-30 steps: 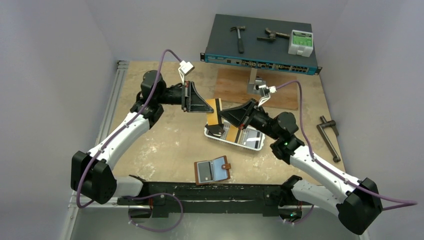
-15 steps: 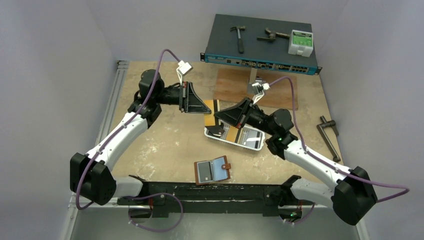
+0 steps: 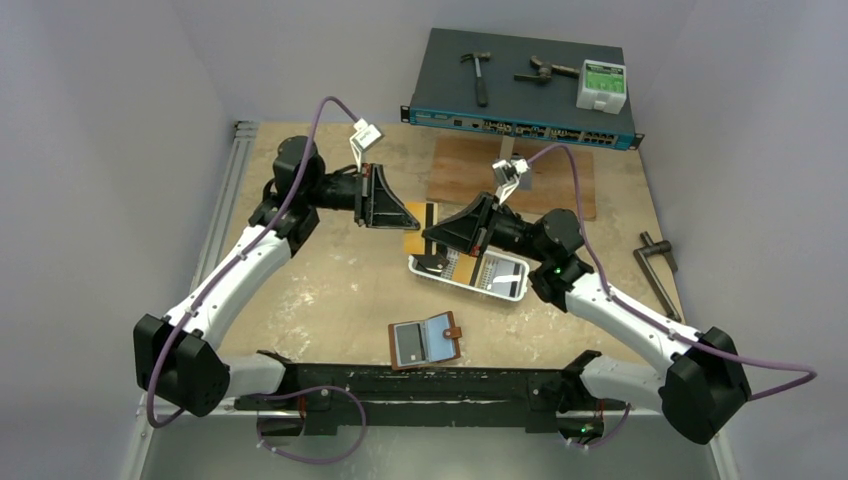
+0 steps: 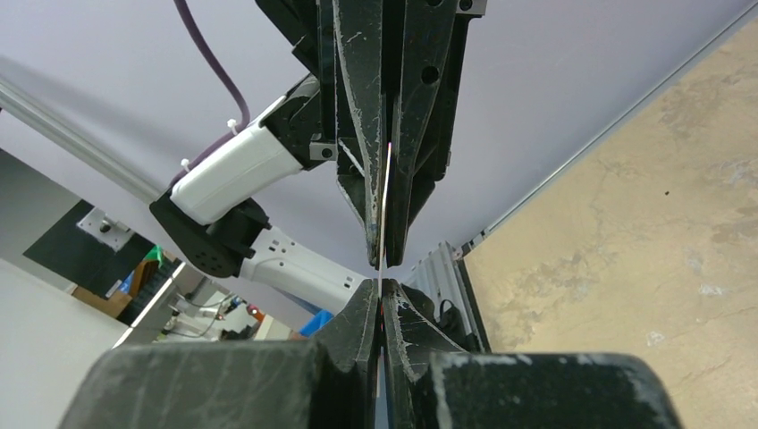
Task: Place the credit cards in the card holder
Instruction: Turn over the card slot in the card holder.
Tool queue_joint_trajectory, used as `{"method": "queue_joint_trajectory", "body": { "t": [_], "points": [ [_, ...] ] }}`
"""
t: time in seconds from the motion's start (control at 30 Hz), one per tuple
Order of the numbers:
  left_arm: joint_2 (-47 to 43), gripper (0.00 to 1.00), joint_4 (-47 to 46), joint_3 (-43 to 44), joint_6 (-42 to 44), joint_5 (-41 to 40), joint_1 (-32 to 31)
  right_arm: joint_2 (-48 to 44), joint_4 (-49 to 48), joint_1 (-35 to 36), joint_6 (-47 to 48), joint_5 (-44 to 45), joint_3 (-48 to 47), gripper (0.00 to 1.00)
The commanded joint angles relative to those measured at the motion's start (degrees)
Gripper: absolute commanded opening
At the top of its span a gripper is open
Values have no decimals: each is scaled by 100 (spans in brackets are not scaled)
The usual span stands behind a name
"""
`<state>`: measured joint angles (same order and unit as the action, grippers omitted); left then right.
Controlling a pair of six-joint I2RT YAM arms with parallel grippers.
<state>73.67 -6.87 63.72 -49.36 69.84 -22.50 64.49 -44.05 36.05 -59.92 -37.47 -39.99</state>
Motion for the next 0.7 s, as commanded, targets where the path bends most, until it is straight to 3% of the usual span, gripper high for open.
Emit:
{"method": "queue_joint_trajectory", "body": {
  "t": [0.0, 0.13, 0.23, 0.33, 0.47, 0.67],
  "points": [
    [-59, 2, 279, 141, 370, -291, -61, 28, -215, 224, 68, -305, -481, 0],
    [-156, 42, 1287, 304, 1110, -390, -55, -16, 41, 247, 187, -258, -468, 0],
    [-277, 66, 2914, 713, 2512, -705, -47, -410, 1772, 237, 938, 101, -486, 0],
    [-285, 73, 4617, 1159, 4253, -1216, -22, -711, 3621, 236, 1827, 832, -564, 0],
    [-369, 75, 6210, 1278, 6229, -2109, -17, -1152, 4840, 306, 2153, 1467, -79, 0],
    [-944, 71, 6607, 322, 7783, -3608, -148, -1327, 5732, 1259, 2020, 2739, 534, 0]
  ]
}}
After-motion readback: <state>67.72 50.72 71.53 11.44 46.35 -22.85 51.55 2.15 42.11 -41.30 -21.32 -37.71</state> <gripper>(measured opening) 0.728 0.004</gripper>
